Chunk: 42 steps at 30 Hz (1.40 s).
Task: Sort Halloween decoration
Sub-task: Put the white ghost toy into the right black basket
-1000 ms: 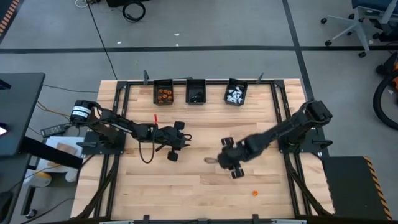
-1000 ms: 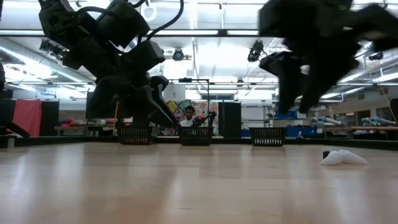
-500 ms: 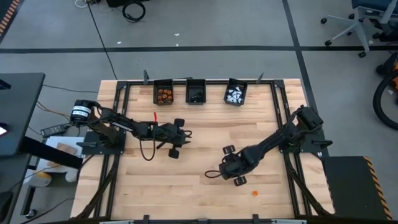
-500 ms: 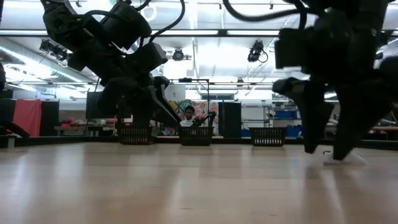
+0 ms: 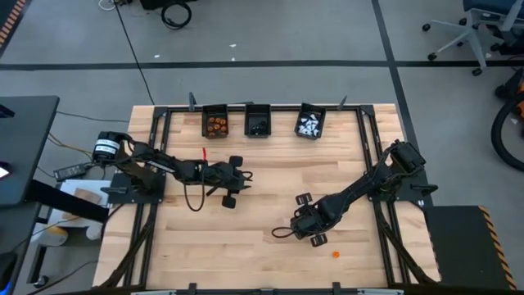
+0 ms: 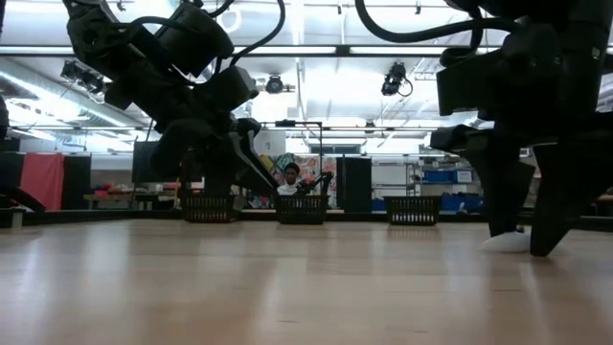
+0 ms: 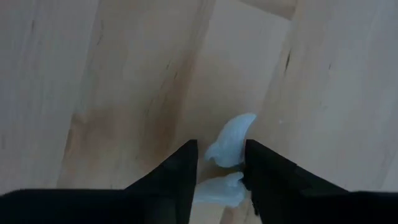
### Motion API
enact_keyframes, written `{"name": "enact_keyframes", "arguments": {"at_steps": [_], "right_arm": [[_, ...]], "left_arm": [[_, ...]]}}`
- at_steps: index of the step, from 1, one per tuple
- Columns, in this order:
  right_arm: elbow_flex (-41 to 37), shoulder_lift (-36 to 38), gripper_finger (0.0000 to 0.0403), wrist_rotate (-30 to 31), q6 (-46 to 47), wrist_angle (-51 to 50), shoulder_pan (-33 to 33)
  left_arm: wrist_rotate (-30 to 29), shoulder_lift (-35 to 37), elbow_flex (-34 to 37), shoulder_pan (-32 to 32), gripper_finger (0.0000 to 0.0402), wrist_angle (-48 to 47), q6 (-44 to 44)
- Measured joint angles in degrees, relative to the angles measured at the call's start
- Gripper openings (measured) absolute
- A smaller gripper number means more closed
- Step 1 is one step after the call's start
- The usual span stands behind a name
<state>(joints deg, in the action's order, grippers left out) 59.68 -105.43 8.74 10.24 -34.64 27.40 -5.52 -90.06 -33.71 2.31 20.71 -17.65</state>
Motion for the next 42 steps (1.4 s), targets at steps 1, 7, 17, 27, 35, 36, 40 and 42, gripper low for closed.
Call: {"name": "enact_keyframes", "arguments": {"at_steps": [1,7,17,27,35,36,40,42], "right_arm": [[-0.02,-0.02,0.0134,-0.01,0.01,0.17,0.0],[-0.09,0.15,0.0074,-0.03,0.15,0.63,0.02],[0.26,0.2,0.0051,0.83,0.19,0.46,-0.05],[0.05,1.12,0.0053,0.17,3.28,0.46,-0.53],[0.04,4.71,0.0107,-0.58,11.64,3.47,0.68],[0.04,4.91,0.0119,-0.08,13.23,4.67,1.05],[-0.31,4.33,0.0165,5.37,17.81,9.54,4.18],[-1.48,4.18,0.0183,8.21,20.61,9.71,6.0]], "left_arm": [[0.0,0.0,0.0,0.0,0.0073,-0.05,-0.01],[-0.02,0.0,0.0,0.0,0.0073,-0.33,-0.03],[-0.06,0.0,0.0,0.0,0.0073,-0.38,-0.04],[17.47,-0.75,-0.06,0.62,0.0073,1.6,2.28],[15.6,-1.49,-0.02,1.27,0.0073,2.04,2.05],[14.97,-1.49,-0.02,1.27,0.0073,1.96,2.05],[13.91,-1.49,-0.02,1.25,0.0073,1.97,3.02],[13.93,-1.49,0.0,1.25,0.0073,1.55,3.06]]}}
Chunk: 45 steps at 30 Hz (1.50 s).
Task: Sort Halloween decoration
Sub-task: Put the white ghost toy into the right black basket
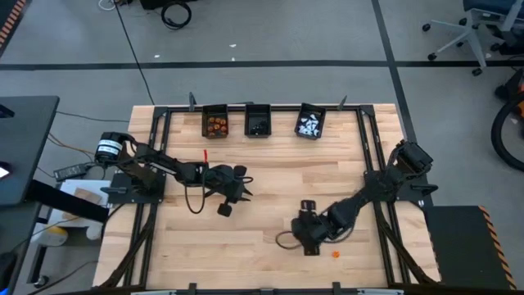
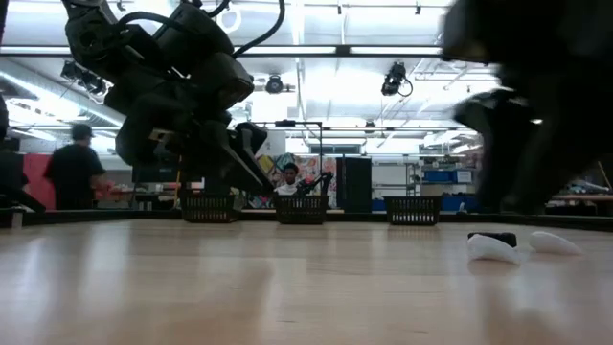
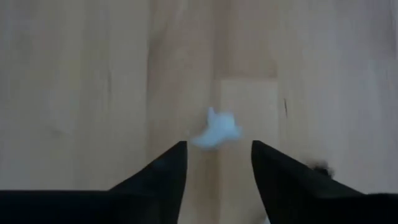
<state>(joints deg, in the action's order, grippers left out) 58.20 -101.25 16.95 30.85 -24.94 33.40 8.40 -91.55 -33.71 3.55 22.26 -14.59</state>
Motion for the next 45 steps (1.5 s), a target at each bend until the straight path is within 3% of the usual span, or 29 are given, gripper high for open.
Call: {"name": "enact_keyframes", "arguments": {"at_steps": [5,12,17,31,45], "right_arm": [[-3.27,0.17,0.0203,4.75,7.95,2.17,2.93],[-9.88,-0.04,0.0194,5.67,11.7,16.45,3.63],[-13.13,-0.04,0.0189,7.48,14.2,20.99,3.23],[-14.42,-5.05,0.0177,8.44,6.99,33.64,1.15],[-14.34,-5.0,0.0099,7.89,4.25,31.18,1.02]], "left_arm": [[-0.02,0.0,-0.02,0.0,0.0073,0.29,0.24],[-0.22,0.0,-0.01,0.0,0.0073,0.44,1.01],[-0.22,0.0,-0.02,0.0,0.0073,0.2,1.75],[-0.24,0.0,-0.02,0.0,0.0073,-0.53,1.52],[-0.28,0.0,0.0,0.0,0.0073,-1.47,1.42]]}}
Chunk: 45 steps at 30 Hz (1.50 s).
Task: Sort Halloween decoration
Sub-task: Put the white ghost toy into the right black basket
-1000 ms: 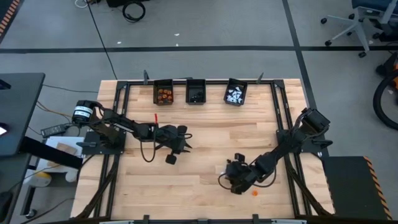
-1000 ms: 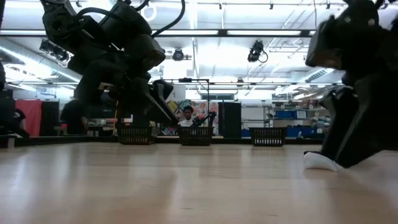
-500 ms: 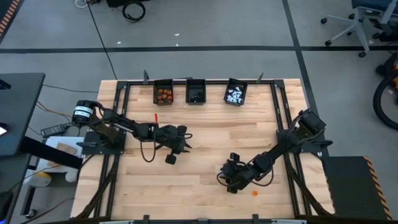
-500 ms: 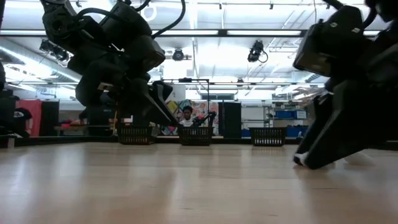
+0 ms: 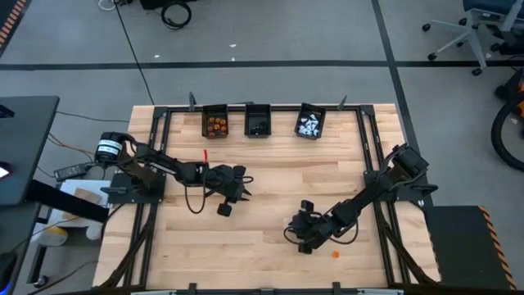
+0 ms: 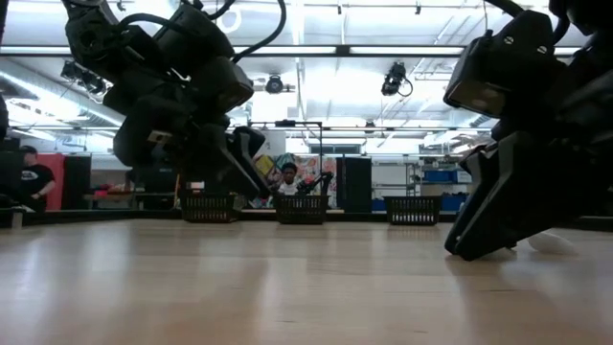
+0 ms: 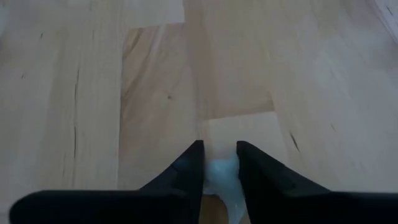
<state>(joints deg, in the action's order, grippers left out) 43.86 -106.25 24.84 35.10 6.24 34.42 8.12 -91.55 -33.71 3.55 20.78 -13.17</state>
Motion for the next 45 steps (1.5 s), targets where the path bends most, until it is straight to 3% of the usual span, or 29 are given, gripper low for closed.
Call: {"name": "enact_keyframes", "arguments": {"at_steps": [11,26,38,45], "right_arm": [[2.95,0.0,0.0082,-1.19,-5.77,-5.67,-1.77],[10.25,3.53,0.0082,-0.07,-26.57,-20.95,-10.34],[20.0,3.64,0.0082,5.56,-42.63,-40.78,-22.73],[24.11,3.71,0.0082,5.79,-48.12,-49.34,-31.73]], "left_arm": [[-0.15,0.0,-0.02,0.0,0.0073,-0.97,0.0],[-0.15,0.0,0.0,0.0,0.0073,-1.15,0.0],[-0.15,0.0,0.0,0.01,0.0073,-1.39,0.0],[-0.14,0.0,-0.02,0.02,0.0073,-1.36,0.0]]}}
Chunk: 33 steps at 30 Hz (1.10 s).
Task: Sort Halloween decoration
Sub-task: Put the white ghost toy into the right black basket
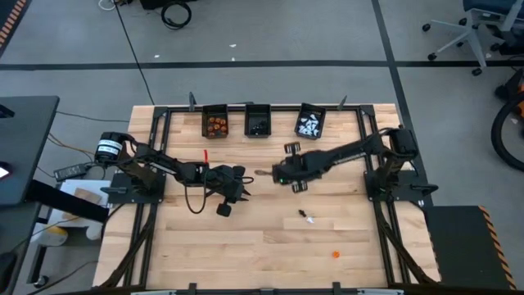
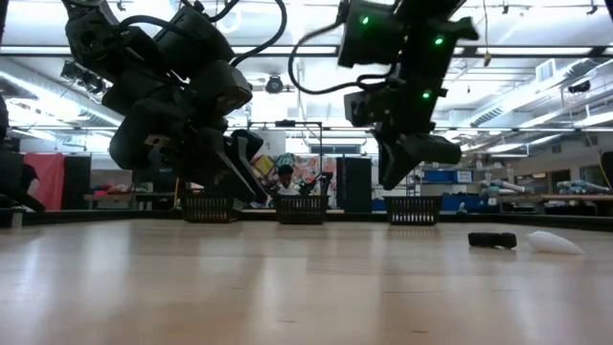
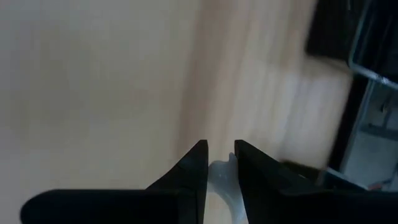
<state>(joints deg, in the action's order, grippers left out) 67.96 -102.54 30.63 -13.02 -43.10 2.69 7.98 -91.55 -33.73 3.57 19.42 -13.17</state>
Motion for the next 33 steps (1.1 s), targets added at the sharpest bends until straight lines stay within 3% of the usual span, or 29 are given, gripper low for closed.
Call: {"name": "enact_keyframes", "arguments": {"at_steps": [7,22,33], "right_arm": [[2.4,0.02,0.0082,0.0,-4.38,-5.25,-7.64],[2.67,0.04,0.0083,2.24,-8.6,-5.42,-24.76],[2.67,0.09,0.009,-8.38,-5.59,-1.15,-35.22]], "left_arm": [[0.0,0.0,0.02,0.0,0.0073,0.0,-0.07],[0.0,0.0,0.0,-0.01,0.0073,0.0,0.01],[0.0,0.0,0.0,-0.02,0.0073,0.0,-0.04]]}}
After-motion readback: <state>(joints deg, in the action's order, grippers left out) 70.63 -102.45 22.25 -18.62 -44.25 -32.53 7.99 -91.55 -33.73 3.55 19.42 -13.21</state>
